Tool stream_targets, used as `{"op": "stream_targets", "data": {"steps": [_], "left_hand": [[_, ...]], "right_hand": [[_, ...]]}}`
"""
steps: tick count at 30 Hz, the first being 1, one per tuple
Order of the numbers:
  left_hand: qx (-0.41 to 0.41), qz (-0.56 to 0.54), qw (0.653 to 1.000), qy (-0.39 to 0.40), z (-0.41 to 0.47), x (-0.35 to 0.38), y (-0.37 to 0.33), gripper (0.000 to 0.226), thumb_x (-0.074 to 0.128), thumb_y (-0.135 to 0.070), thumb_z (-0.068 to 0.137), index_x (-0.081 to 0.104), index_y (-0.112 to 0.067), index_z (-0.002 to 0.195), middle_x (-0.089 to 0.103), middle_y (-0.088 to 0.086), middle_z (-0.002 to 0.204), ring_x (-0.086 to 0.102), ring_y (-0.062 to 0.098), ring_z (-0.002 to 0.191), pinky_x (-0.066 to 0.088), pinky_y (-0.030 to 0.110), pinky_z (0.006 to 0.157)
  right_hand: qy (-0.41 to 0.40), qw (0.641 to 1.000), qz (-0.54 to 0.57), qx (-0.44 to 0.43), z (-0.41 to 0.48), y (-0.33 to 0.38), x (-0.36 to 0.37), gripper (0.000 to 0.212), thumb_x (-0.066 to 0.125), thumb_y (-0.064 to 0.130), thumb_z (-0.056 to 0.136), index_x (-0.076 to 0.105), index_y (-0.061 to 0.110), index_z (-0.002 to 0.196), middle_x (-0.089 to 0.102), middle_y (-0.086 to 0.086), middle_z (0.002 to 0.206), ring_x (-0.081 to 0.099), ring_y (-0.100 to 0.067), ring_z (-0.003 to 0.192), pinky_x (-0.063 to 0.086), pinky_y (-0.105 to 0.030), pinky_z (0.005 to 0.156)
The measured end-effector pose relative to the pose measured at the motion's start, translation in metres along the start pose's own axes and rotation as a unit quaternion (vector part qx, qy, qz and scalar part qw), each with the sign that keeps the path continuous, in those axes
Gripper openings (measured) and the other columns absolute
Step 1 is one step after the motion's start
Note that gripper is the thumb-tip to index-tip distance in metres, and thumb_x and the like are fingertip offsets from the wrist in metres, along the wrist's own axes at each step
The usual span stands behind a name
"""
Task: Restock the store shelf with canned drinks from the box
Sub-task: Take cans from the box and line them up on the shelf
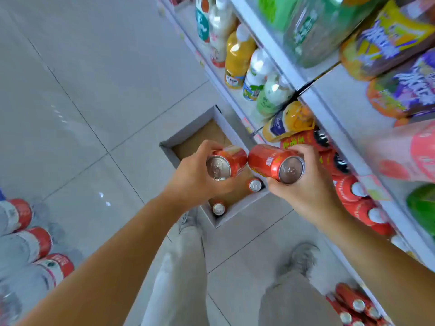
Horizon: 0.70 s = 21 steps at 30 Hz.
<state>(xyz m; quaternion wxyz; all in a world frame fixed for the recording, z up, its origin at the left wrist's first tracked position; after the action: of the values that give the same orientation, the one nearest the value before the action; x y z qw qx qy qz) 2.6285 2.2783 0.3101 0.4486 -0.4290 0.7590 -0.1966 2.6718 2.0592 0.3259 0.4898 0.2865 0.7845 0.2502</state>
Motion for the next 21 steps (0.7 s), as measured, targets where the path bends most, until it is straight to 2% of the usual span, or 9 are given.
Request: {"op": "stream_targets", "data": {"steps": [3,6,8,10,14,17,18,19,21], "left_hand": [[0.068,-0.002,0.997,-0.033,-0.054,-0.071,-0.099,0.064,0.076,-0.039,0.065,0.051,-0.032,0.123,0.056,-0.028,0.087,0.049,-0.030,0.073,0.034,-0.005,0.064],[0.146,0.021,0.987,-0.069,-0.108,-0.123,-0.189,0.065,0.074,-0.045,0.065,0.048,-0.039,0.124,0.060,-0.028,0.089,0.055,-0.023,0.079,0.040,-0.001,0.069],[0.200,0.018,0.976,-0.081,-0.143,-0.145,-0.245,0.061,0.076,-0.047,0.067,0.046,-0.041,0.119,0.065,-0.022,0.094,0.062,-0.008,0.087,0.051,0.017,0.080],[0.260,0.001,0.962,-0.084,-0.178,-0.160,-0.300,0.058,0.076,-0.052,0.064,0.045,-0.040,0.112,0.067,-0.017,0.096,0.065,0.004,0.090,0.053,0.032,0.081],[0.373,-0.041,0.925,-0.058,-0.242,-0.167,-0.400,0.052,0.076,-0.043,0.067,0.043,-0.028,0.105,0.065,-0.030,0.084,0.062,-0.007,0.073,0.046,0.011,0.065],[0.445,-0.029,0.892,-0.070,-0.276,-0.156,-0.459,0.051,0.067,-0.058,0.066,0.045,-0.037,0.107,0.064,-0.024,0.091,0.064,0.003,0.080,0.053,0.035,0.074],[0.465,-0.032,0.882,-0.074,-0.285,-0.150,-0.475,0.050,0.064,-0.061,0.064,0.046,-0.039,0.106,0.064,-0.023,0.091,0.064,0.003,0.080,0.053,0.035,0.074],[0.485,-0.036,0.871,-0.070,-0.292,-0.140,-0.492,0.049,0.063,-0.062,0.063,0.047,-0.040,0.104,0.064,-0.023,0.091,0.063,0.001,0.079,0.052,0.031,0.073],[0.515,-0.051,0.854,-0.050,-0.308,-0.119,-0.518,0.045,0.065,-0.059,0.064,0.052,-0.036,0.101,0.065,-0.020,0.086,0.061,0.000,0.076,0.049,0.025,0.069]], "right_hand": [[-0.060,0.996,0.049,-0.033,-0.057,0.086,-0.088,0.064,0.083,0.014,0.063,0.047,0.035,0.111,0.061,0.021,0.090,0.058,0.015,0.075,0.039,-0.001,0.065],[-0.122,0.985,0.099,-0.068,-0.119,0.152,-0.167,0.069,0.084,0.022,0.059,0.045,0.046,0.110,0.060,0.026,0.096,0.058,0.016,0.078,0.045,-0.007,0.071],[-0.163,0.971,0.148,-0.094,-0.157,0.183,-0.213,0.065,0.083,0.028,0.058,0.046,0.046,0.109,0.062,0.022,0.099,0.062,0.011,0.079,0.048,-0.010,0.067],[-0.201,0.957,0.171,-0.119,-0.189,0.204,-0.256,0.062,0.082,0.021,0.063,0.049,0.040,0.111,0.065,0.022,0.091,0.062,0.012,0.071,0.046,-0.006,0.058],[-0.325,0.915,0.182,-0.158,-0.250,0.224,-0.343,0.065,0.068,0.046,0.055,0.049,0.037,0.116,0.063,0.023,0.101,0.061,0.006,0.090,0.050,-0.022,0.077],[-0.406,0.873,0.207,-0.171,-0.297,0.215,-0.398,0.067,0.073,0.048,0.053,0.043,0.044,0.112,0.059,0.016,0.109,0.064,-0.010,0.099,0.052,-0.040,0.087],[-0.428,0.862,0.213,-0.166,-0.313,0.209,-0.413,0.065,0.075,0.048,0.053,0.042,0.048,0.109,0.060,0.015,0.108,0.066,-0.015,0.097,0.054,-0.043,0.084],[-0.449,0.853,0.210,-0.165,-0.331,0.203,-0.428,0.064,0.077,0.047,0.052,0.042,0.049,0.106,0.062,0.019,0.105,0.067,-0.011,0.092,0.055,-0.038,0.081],[-0.484,0.841,0.184,-0.159,-0.360,0.191,-0.452,0.059,0.080,0.039,0.055,0.045,0.049,0.101,0.061,0.035,0.095,0.063,0.008,0.082,0.049,-0.012,0.073]]}}
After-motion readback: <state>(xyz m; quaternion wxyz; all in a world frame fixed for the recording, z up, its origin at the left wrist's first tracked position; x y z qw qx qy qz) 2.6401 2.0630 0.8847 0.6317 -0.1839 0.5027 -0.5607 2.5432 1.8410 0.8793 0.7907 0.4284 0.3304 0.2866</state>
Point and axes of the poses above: each hand's wrist, its own z-axis towards the middle knuckle, its own x-axis out of the palm, y = z × x, the point moved 9 cm from there along z, towards the middle knuckle
